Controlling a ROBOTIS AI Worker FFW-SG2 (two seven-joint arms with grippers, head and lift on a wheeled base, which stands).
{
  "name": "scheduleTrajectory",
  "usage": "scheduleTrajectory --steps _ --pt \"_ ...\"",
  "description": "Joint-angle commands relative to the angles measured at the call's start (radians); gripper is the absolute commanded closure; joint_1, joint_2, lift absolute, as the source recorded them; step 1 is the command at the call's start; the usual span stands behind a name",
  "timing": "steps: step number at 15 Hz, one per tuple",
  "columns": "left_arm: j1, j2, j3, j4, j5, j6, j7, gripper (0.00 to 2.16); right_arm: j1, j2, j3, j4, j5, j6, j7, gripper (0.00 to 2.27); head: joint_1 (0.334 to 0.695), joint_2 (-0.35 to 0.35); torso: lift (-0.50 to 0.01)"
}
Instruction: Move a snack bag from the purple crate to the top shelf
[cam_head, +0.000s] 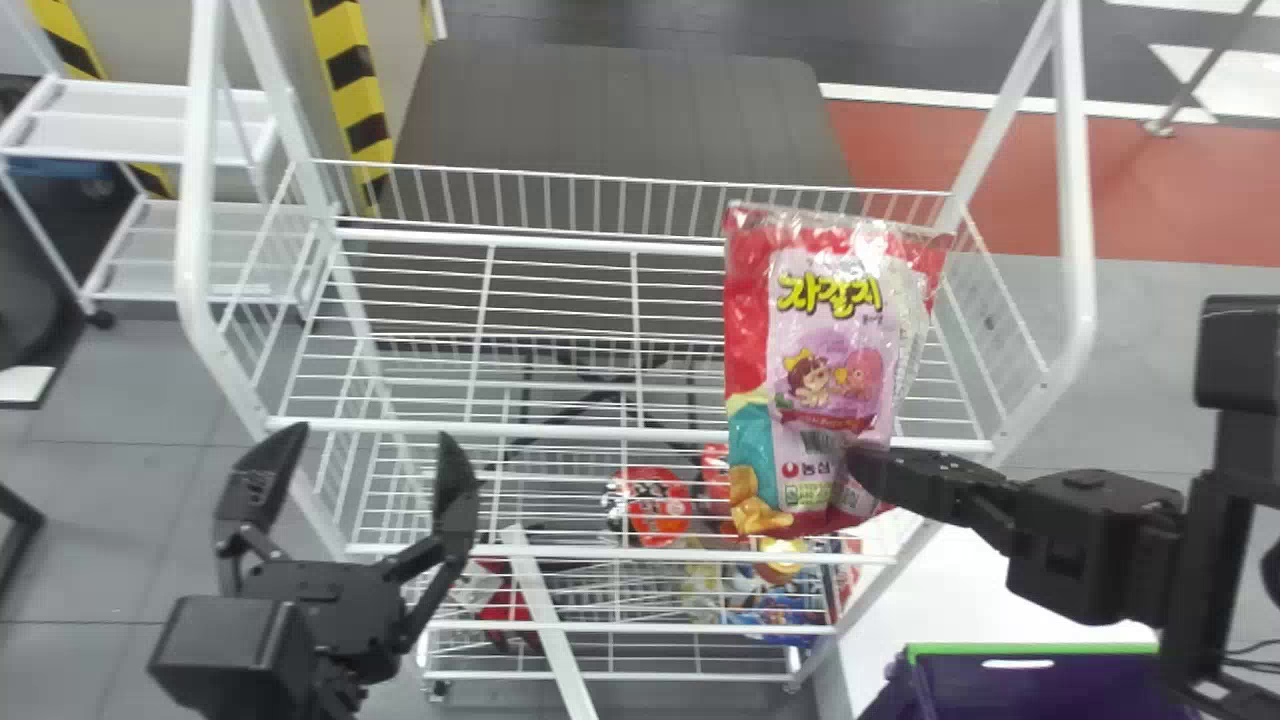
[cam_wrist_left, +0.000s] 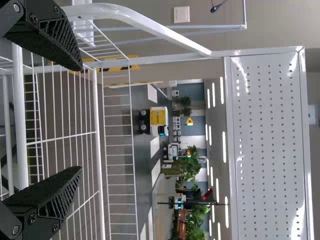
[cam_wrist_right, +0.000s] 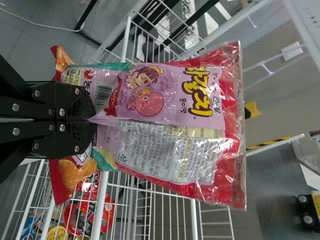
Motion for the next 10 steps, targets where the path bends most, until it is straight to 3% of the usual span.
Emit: scheduleTrajectory --steps 1,5,10 --pt "0.000 0.002 0.000 0.004 0.000 0.000 -0.002 0.11 -0.002 0.001 0.084 0.055 -0.053 -0.079 -0.098 1.30 0.695 -0.032 0.002" --pt "-0.018 0.004 0.000 0.013 0.002 0.012 -0.018 0.11 -0.029 0.001 0.146 0.120 -0.190 -0.270 -0.305 1.36 0.695 0.022 0.002" --pt "-0.014 0.022 0.000 0.019 0.008 0.009 -0.020 0.11 -0.071 0.001 0.228 0.324 -0.288 -0.672 -0.405 1.36 0.695 0.092 0.002"
